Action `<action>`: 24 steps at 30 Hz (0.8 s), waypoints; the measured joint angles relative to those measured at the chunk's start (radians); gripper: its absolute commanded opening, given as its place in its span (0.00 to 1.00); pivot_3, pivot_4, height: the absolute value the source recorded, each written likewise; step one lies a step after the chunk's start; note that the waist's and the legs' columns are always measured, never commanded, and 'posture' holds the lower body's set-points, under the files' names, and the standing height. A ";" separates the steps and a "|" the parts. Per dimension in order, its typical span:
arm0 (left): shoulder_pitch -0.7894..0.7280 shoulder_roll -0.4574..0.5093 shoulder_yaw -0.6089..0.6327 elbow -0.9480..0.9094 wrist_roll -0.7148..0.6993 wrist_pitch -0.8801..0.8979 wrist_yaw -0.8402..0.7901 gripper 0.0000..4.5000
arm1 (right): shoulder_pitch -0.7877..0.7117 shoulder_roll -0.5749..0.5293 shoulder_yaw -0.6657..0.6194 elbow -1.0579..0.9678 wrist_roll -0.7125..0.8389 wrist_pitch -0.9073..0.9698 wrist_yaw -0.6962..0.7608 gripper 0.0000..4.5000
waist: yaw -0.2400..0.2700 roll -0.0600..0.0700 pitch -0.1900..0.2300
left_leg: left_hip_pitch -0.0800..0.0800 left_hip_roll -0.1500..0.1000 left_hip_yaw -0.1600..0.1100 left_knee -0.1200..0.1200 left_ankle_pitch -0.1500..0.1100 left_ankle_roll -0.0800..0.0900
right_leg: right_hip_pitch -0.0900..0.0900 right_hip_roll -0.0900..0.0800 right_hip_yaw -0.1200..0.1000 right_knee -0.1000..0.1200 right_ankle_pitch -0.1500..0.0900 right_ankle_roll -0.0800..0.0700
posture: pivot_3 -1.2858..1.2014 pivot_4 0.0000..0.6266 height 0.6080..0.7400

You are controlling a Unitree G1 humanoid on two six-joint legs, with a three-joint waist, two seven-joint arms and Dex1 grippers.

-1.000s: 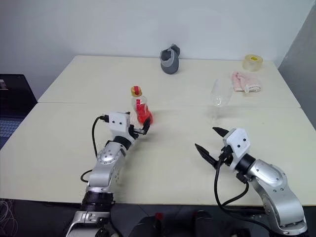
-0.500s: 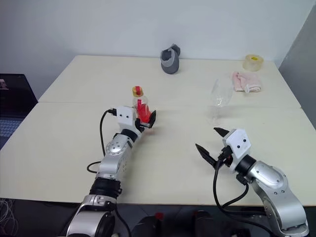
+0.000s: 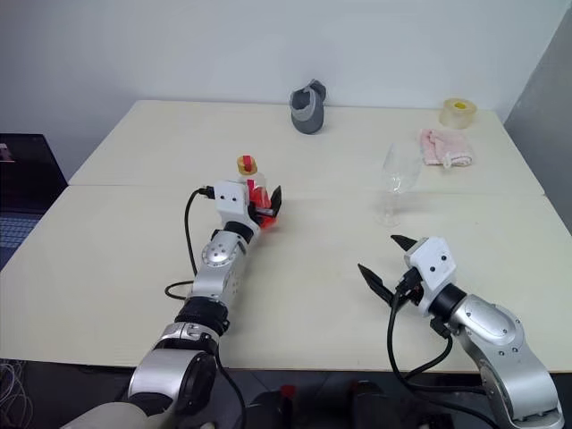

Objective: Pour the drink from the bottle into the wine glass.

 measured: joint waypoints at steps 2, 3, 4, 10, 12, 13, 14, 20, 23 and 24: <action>0.000 -0.005 0.008 0.006 -0.009 -0.015 -0.004 0.91 | 0.004 0.000 0.000 0.001 0.000 0.000 -0.001 1.00 | 0.000 0.000 0.000 | 0.000 0.000 0.000 0.000 0.000 0.000 | 0.000 0.000 0.000 0.000 0.000 0.000 | 0.52 0.24 1.00; 0.000 -0.005 0.009 0.014 -0.014 -0.027 -0.009 0.86 | 0.005 0.000 0.000 0.001 0.000 -0.001 -0.001 1.00 | 0.000 0.000 0.000 | 0.000 0.000 0.000 0.000 0.000 0.000 | 0.000 0.000 0.000 0.000 0.000 0.000 | 0.52 0.24 1.00; 0.000 -0.005 0.010 0.019 -0.016 -0.033 -0.015 0.80 | 0.006 0.000 0.000 0.001 0.000 -0.001 -0.001 1.00 | 0.000 0.000 0.000 | 0.000 0.000 0.000 0.000 0.000 0.000 | 0.000 0.000 0.000 0.000 0.000 0.000 | 0.52 0.24 1.00; 0.000 -0.005 0.017 0.023 -0.017 -0.051 -0.020 0.39 | 0.002 0.000 -0.002 0.003 0.000 -0.002 -0.001 1.00 | 0.000 0.000 0.000 | 0.000 0.000 0.000 0.000 0.000 0.000 | 0.000 0.000 0.000 0.000 0.000 0.000 | 0.52 0.24 1.00; 0.000 -0.005 0.017 0.023 -0.017 -0.051 -0.020 0.33 | -0.003 0.000 -0.002 0.003 0.000 -0.002 -0.002 1.00 | 0.000 0.000 0.000 | 0.000 0.000 0.000 0.000 0.000 0.000 | 0.000 0.000 0.000 0.000 0.000 0.000 | 0.52 0.24 1.00; 0.000 -0.005 0.017 0.023 -0.017 -0.050 -0.021 0.32 | -0.006 0.000 -0.002 0.003 0.001 -0.002 -0.003 1.00 | 0.000 0.000 0.000 | 0.000 0.000 0.000 0.000 0.000 0.000 | 0.000 0.000 0.000 0.000 0.000 0.000 | 0.52 0.24 1.00; 0.002 -0.005 0.017 0.019 -0.017 -0.049 -0.022 0.32 | -0.011 0.000 -0.001 0.003 0.001 0.002 -0.006 1.00 | -0.001 0.000 0.000 | 0.000 0.000 0.000 0.000 0.000 0.000 | 0.000 0.000 0.000 0.000 0.000 0.000 | 0.52 0.24 1.00; 0.035 0.000 -0.023 -0.080 -0.018 0.031 -0.093 0.32 | -0.199 0.025 0.007 0.018 0.036 0.107 -0.048 1.00 | -0.002 0.000 0.000 | 0.000 0.000 -0.001 0.000 0.001 -0.001 | -0.001 0.000 -0.001 0.000 0.000 0.000 | 0.52 0.24 1.00; 0.044 0.014 -0.057 -0.149 -0.036 0.110 -0.198 0.32 | -0.401 0.069 0.039 0.085 0.045 0.185 -0.086 1.00 | -0.007 0.000 0.000 | -0.001 0.000 -0.001 0.000 0.001 -0.001 | -0.002 0.000 0.000 0.001 0.000 0.000 | 0.52 0.24 1.00; 0.043 0.014 -0.072 -0.177 -0.043 0.136 -0.233 0.32 | -0.467 0.079 0.050 0.101 0.046 0.206 -0.092 1.00 | -0.006 0.000 0.000 | -0.001 0.000 -0.001 0.000 0.001 -0.001 | -0.002 0.000 -0.001 0.000 0.000 0.000 | 0.52 0.24 1.00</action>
